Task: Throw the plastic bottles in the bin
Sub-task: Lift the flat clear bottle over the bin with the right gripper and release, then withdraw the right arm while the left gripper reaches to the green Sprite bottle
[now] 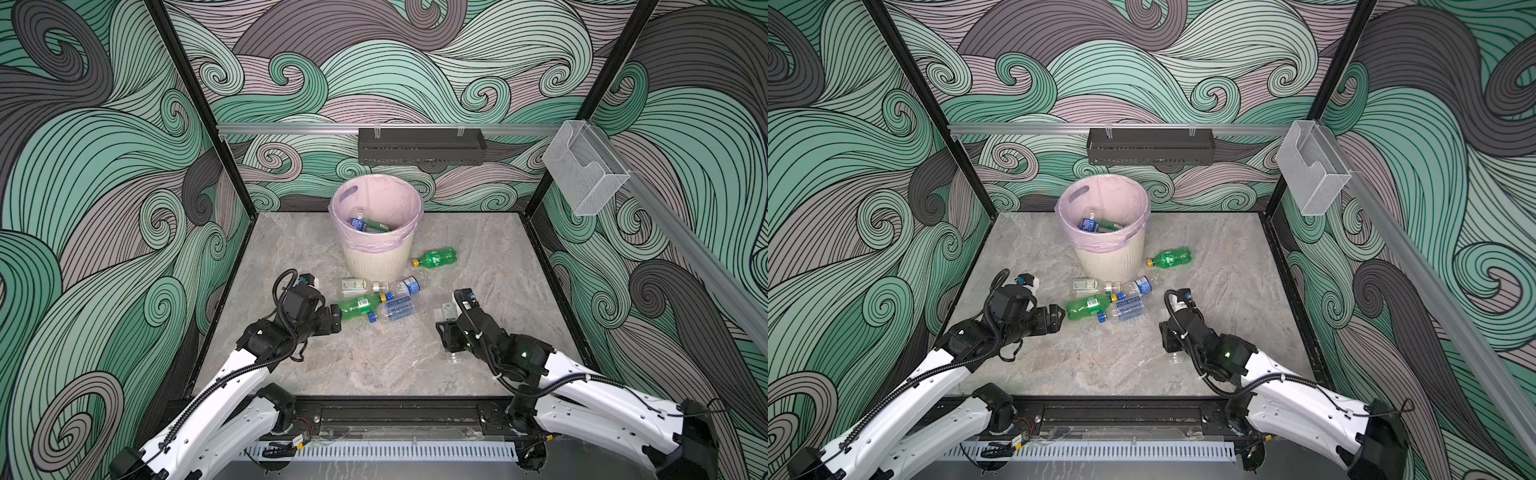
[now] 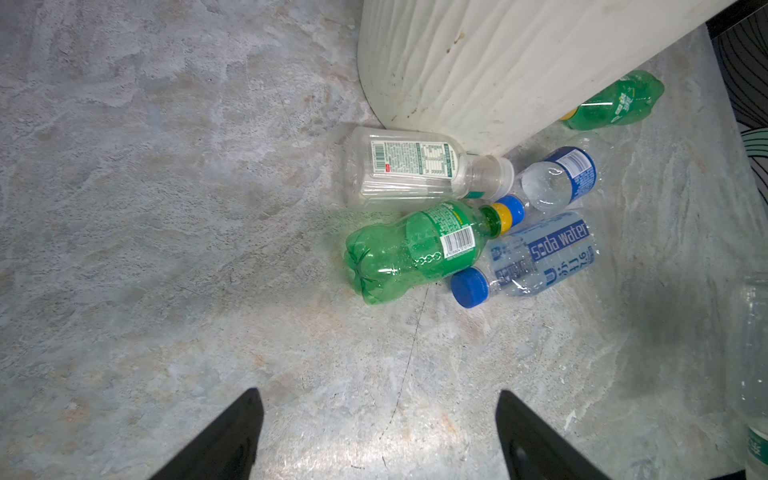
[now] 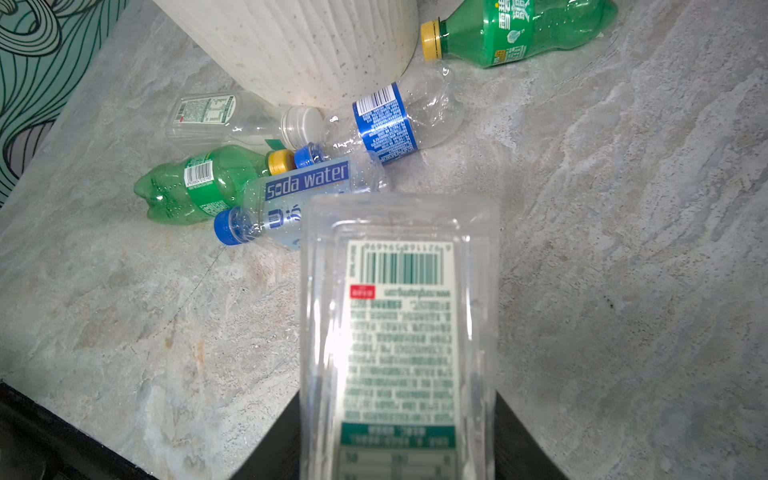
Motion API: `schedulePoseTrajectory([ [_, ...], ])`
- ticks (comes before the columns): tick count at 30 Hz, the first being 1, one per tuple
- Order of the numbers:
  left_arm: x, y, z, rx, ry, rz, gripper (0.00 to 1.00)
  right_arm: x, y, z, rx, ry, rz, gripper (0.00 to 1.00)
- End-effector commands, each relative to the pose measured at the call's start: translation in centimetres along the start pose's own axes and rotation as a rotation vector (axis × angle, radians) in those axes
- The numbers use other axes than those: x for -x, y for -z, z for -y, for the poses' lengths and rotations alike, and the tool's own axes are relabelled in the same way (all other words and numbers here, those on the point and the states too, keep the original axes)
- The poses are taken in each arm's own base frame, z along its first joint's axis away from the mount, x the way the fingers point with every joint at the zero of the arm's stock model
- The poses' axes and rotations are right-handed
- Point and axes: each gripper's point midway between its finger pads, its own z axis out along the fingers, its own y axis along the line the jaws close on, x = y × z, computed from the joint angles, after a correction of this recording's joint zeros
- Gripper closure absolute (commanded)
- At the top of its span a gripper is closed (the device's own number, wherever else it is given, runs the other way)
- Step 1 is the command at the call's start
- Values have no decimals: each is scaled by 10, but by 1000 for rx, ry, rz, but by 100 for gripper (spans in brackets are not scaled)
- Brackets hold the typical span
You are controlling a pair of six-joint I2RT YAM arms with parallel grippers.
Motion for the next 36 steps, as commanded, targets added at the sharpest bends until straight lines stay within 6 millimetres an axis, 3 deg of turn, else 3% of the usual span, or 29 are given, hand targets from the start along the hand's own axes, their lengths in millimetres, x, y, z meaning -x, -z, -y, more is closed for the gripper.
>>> schedulePoseTrajectory([
  [1,4,-3,5,-25,22,6,10,36,16,-28,116,59,29,67],
  [4,5,-6,7,-27,19,3,10,98,34,-64,245,88,59,70],
  [6,7,-8,11,-39,15,-2,10,152,44,-91,319,127,116,70],
  [9,11,-10,19,-73,11,7,8,235,43,-123,378,170,198,71],
  [11,14,-12,23,-88,3,18,8,285,34,-131,363,165,235,73],
  [12,16,-13,24,-94,-3,19,8,305,29,-135,386,144,249,65],
  [14,17,-17,27,-95,-16,9,7,337,21,-140,403,113,285,29],
  [15,17,-19,29,-96,-24,-6,6,343,18,-139,388,114,290,20],
  [16,16,-21,32,-103,-35,-27,2,346,15,-138,371,120,292,14],
  [19,11,-28,39,-124,-73,-89,1,335,17,-127,327,143,286,10],
  [24,7,-42,40,-101,-94,-143,1,302,48,-94,251,165,328,6],
  [30,6,-53,39,-64,-118,-188,2,235,69,-49,181,130,301,3],
  [36,9,-64,31,-4,-164,-205,6,170,63,-17,134,81,239,3],
])
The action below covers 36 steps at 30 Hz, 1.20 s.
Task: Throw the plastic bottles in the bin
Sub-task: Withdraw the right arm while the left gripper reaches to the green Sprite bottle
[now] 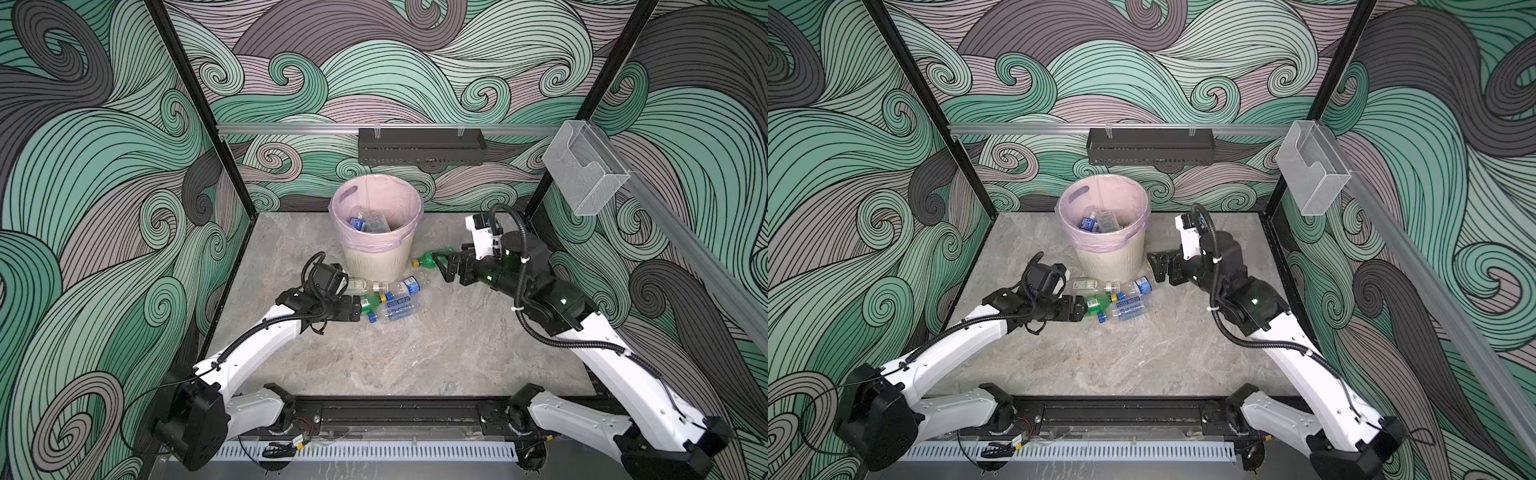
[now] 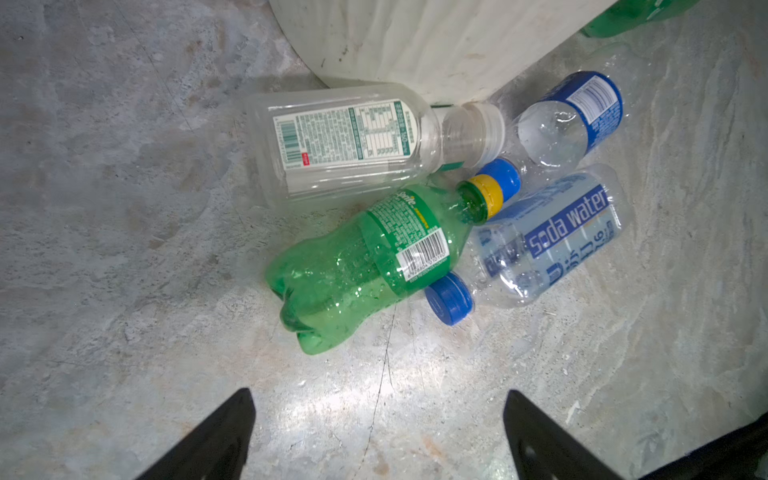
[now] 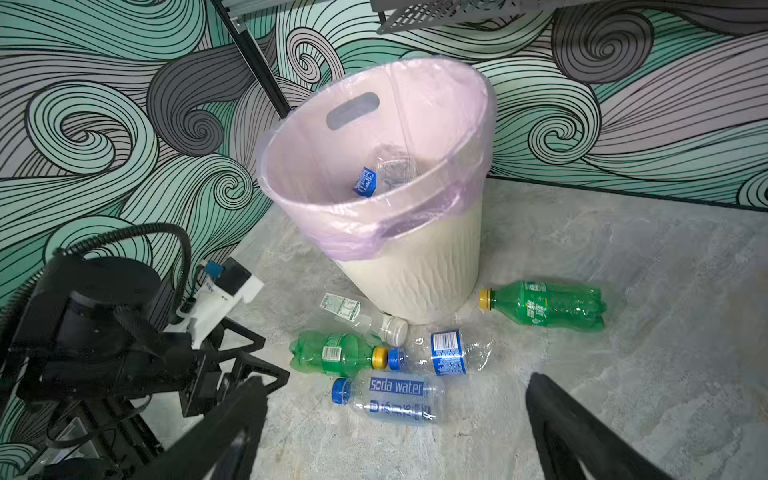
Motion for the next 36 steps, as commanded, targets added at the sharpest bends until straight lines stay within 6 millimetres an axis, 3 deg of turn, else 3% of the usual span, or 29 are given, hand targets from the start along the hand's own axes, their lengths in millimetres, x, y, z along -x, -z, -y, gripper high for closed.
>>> schedulePoseTrajectory([
  [1,10,0,-4,41,-42,6,7,-39,-7,18,-53,-32,-64,3],
  [7,17,-20,-1,45,-103,-12,10,-92,-11,28,-53,-86,-130,3],
  [11,26,-34,5,28,-151,0,8,-116,-13,35,-73,-117,-161,2],
  [14,33,-41,8,19,-182,20,8,-125,-9,43,-103,-134,-157,2],
  [17,30,-57,8,17,-201,-13,8,-130,-4,46,-115,-140,-149,2],
  [26,24,-78,14,-19,-222,-54,8,-142,-1,58,-164,-172,-148,0],
  [36,-13,-67,42,-213,-220,-120,16,-146,2,65,-194,-186,-145,0],
])
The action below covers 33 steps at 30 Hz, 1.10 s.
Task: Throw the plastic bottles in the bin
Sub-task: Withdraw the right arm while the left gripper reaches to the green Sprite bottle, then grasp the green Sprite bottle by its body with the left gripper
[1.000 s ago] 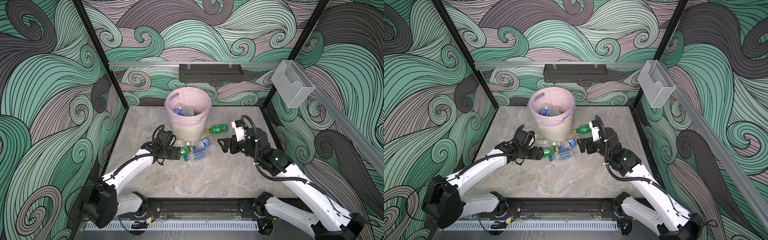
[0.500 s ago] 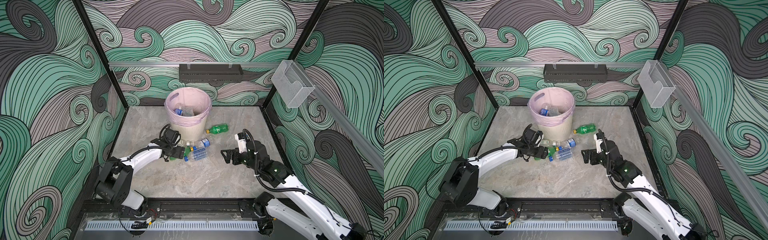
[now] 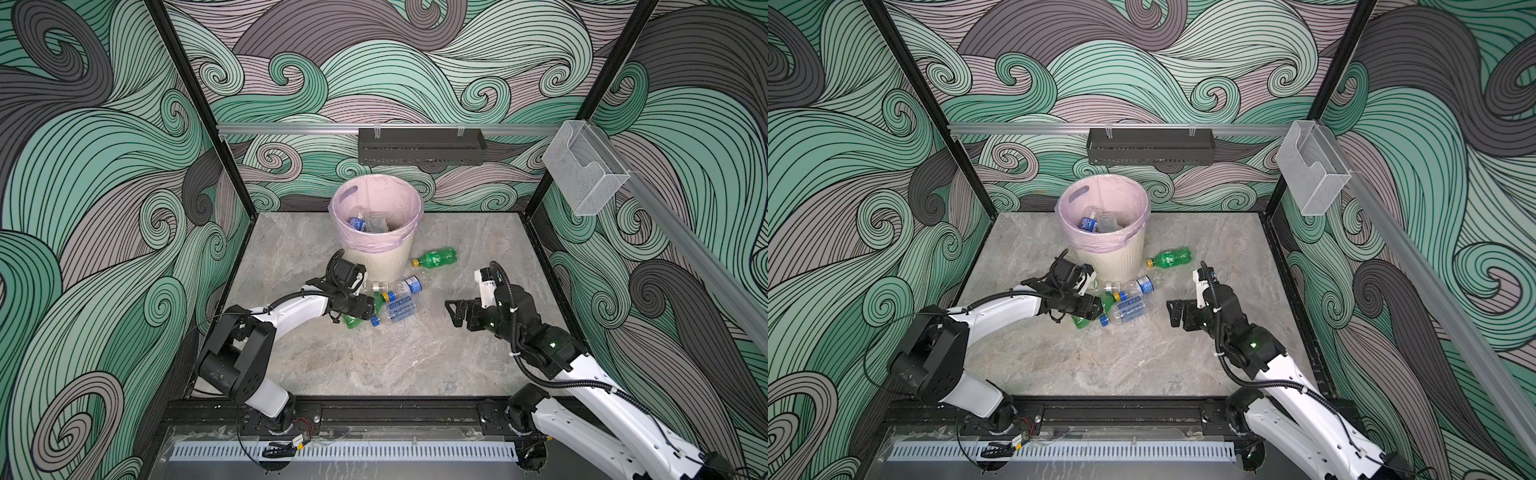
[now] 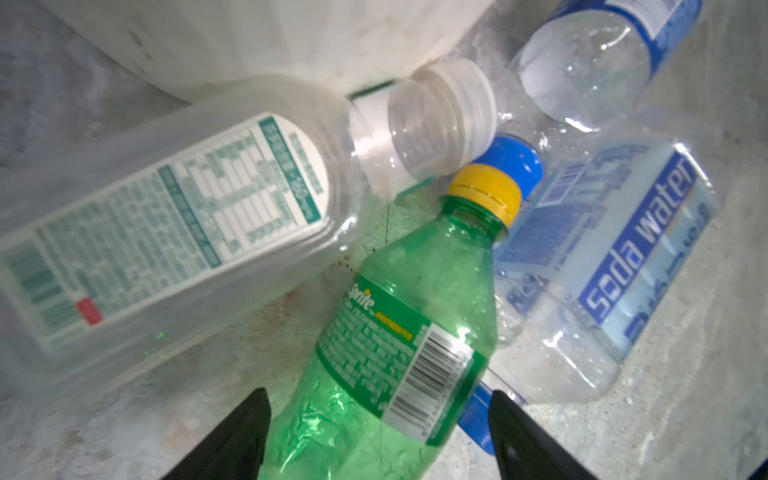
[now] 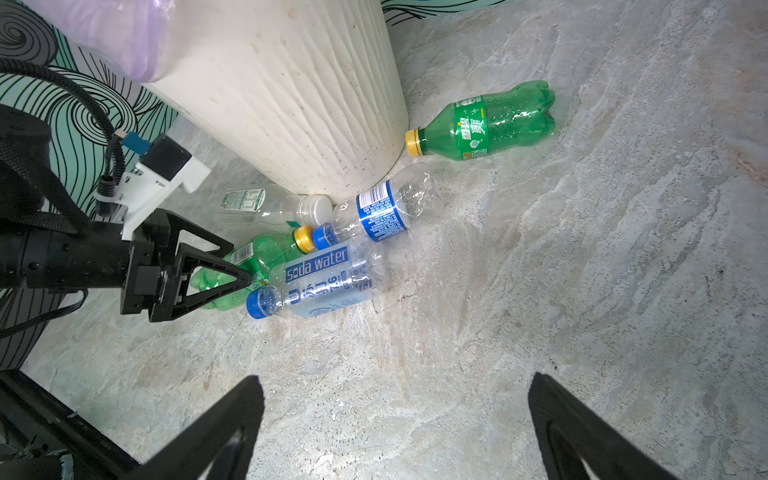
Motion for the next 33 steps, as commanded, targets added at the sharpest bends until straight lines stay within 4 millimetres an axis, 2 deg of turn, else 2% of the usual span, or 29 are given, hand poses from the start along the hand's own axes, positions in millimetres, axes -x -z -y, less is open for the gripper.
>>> schedulePoseTrajectory([
  [1,-9,9,21,-96,-14,6,16,0,0,11,-46,-32,18,0],
  [6,-18,6,13,-58,-2,-6,21,-2,-3,13,-50,-44,10,0],
  [14,-12,-12,12,-31,17,-63,28,-4,-3,14,-51,-49,5,0],
  [17,-12,-18,14,-28,15,-87,36,-7,-3,16,-57,-49,3,0],
  [21,-17,-22,6,29,24,-109,46,-9,-3,17,-63,-49,-2,0],
  [27,-30,-12,2,49,58,-91,56,-11,-4,19,-72,-46,-8,0],
  [33,-33,22,3,51,99,1,58,-10,-6,18,-64,-45,-7,0],
])
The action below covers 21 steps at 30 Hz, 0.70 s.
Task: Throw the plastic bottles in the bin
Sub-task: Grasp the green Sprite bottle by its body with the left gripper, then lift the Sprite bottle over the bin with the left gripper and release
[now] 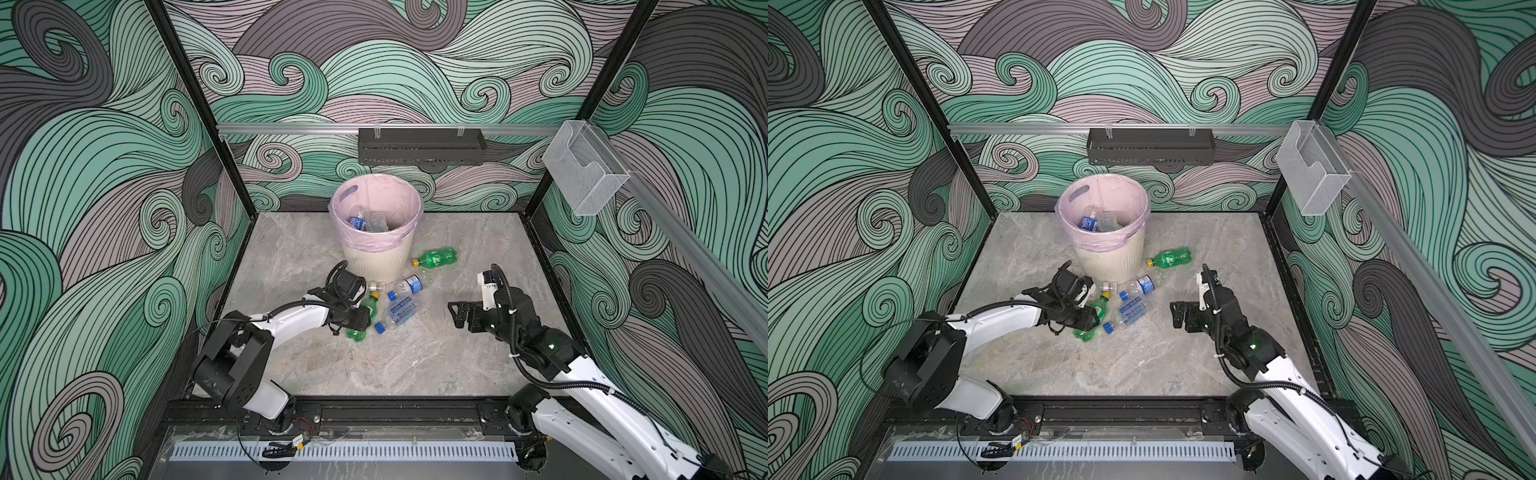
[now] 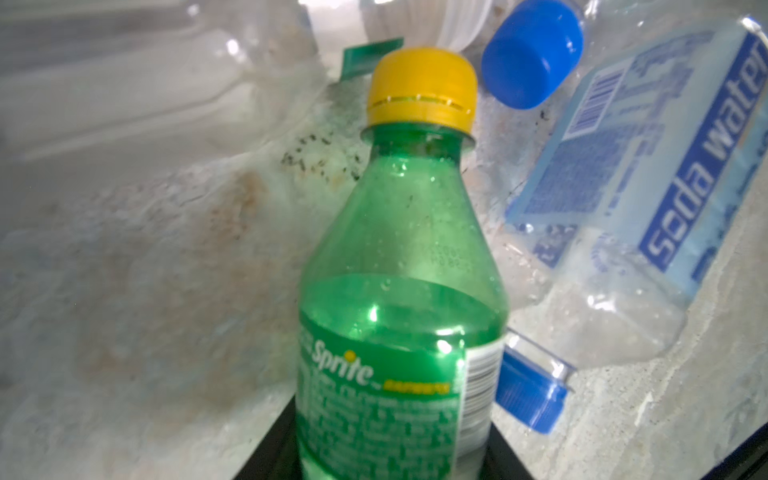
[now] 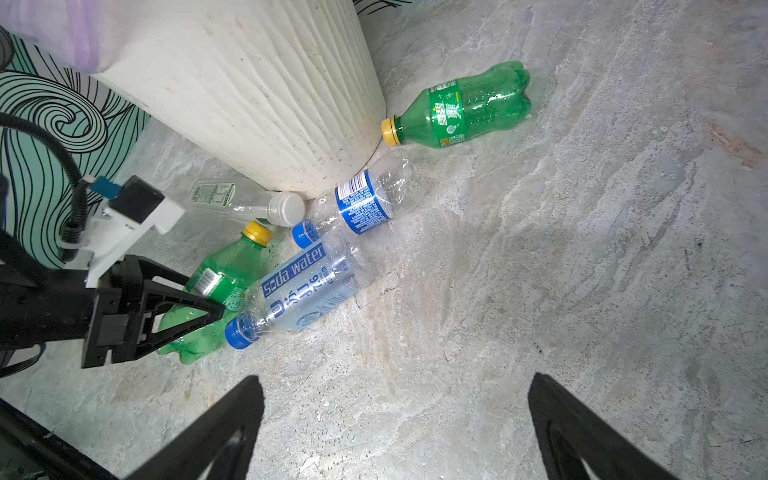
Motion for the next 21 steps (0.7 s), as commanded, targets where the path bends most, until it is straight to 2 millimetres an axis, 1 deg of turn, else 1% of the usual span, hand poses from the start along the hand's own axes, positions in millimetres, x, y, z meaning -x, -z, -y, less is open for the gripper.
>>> schedulePoseTrajectory([
  [1,3,26,-3,25,43,74,58,0,-3,5,-19,-14,5,0],
  [5,6,56,-13,82,81,156,61,-1,-7,1,-1,-18,-1,0],
  [12,12,113,-40,221,203,331,63,-3,-12,-2,17,-21,-15,0],
  [14,14,127,-41,215,219,386,64,-4,-13,-3,20,-22,-17,0],
  [17,20,154,-33,165,211,481,64,-6,-14,-3,25,-23,-24,0],
  [18,22,165,-32,155,213,514,65,-7,-15,-3,25,-24,-28,0],
  [21,27,199,-38,196,227,597,68,-10,-16,-4,34,-31,-33,0],
])
